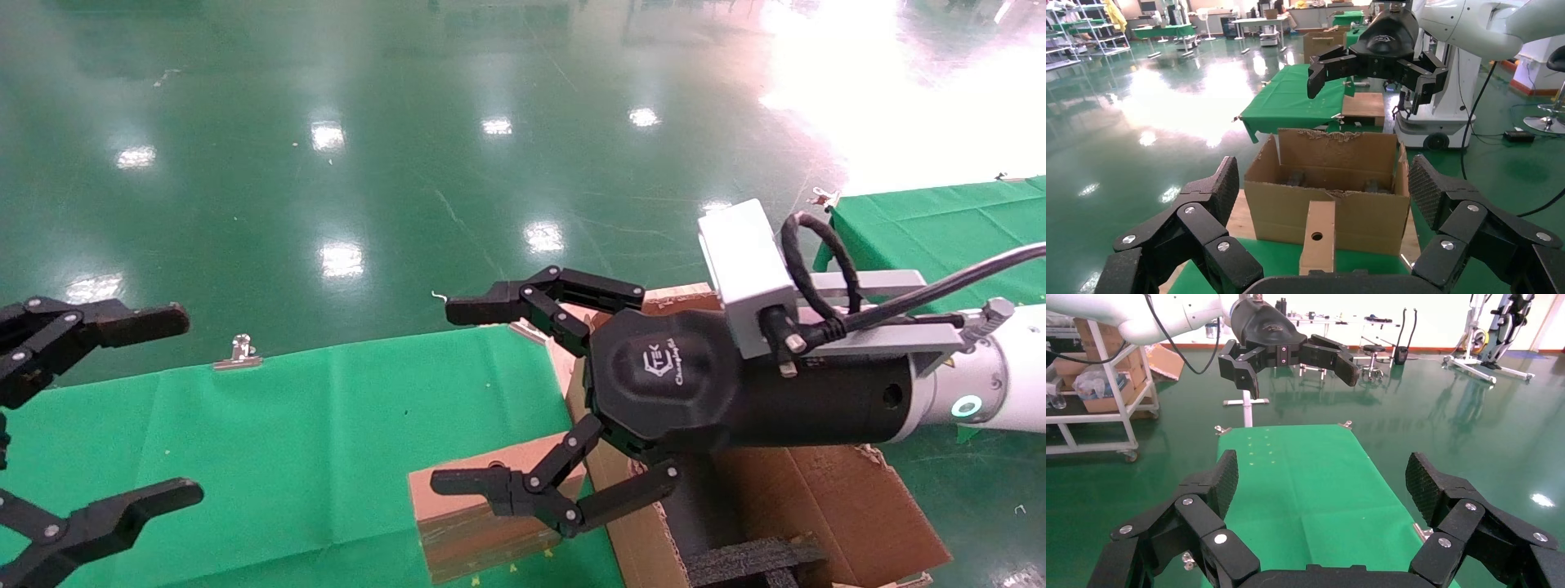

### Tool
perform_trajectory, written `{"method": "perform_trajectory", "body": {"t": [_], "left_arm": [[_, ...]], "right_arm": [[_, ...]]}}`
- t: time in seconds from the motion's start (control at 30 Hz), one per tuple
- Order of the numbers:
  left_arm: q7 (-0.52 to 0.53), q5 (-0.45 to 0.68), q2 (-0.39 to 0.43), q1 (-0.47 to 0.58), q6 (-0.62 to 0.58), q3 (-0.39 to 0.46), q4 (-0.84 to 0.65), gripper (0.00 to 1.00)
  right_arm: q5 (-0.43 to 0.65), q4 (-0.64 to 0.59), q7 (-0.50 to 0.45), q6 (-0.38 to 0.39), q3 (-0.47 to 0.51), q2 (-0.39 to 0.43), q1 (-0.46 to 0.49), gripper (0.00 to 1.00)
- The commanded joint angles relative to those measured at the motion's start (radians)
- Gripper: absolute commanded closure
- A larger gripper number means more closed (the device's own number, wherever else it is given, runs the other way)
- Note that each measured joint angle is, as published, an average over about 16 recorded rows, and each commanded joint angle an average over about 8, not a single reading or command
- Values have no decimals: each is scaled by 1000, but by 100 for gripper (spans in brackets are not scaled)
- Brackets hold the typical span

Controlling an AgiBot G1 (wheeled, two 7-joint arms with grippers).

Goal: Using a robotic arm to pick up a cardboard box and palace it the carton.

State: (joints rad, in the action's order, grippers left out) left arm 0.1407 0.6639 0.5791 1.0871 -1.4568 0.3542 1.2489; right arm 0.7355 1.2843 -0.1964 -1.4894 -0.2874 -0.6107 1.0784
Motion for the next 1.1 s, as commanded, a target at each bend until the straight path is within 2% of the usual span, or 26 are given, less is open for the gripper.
{"method": "perform_trajectory", "body": {"t": [0.03,0.47,0.5,0.73,0.77,1.1], "left_arm": [[0,0,0,0,0,0,0,0],[0,0,0,0,0,0,0,0],[0,0,0,0,0,0,0,4],[0,0,0,0,0,0,0,90],[0,0,0,0,0,0,0,99],[0,0,0,0,0,0,0,100]], "right_arm": [[0,0,0,0,0,0,0,0],[0,0,0,0,0,0,0,0],[0,0,0,0,0,0,0,0],[0,0,0,0,0,0,0,0],[0,0,0,0,0,0,0,0],[7,-1,-2,-3,-3,3,3,0]]}}
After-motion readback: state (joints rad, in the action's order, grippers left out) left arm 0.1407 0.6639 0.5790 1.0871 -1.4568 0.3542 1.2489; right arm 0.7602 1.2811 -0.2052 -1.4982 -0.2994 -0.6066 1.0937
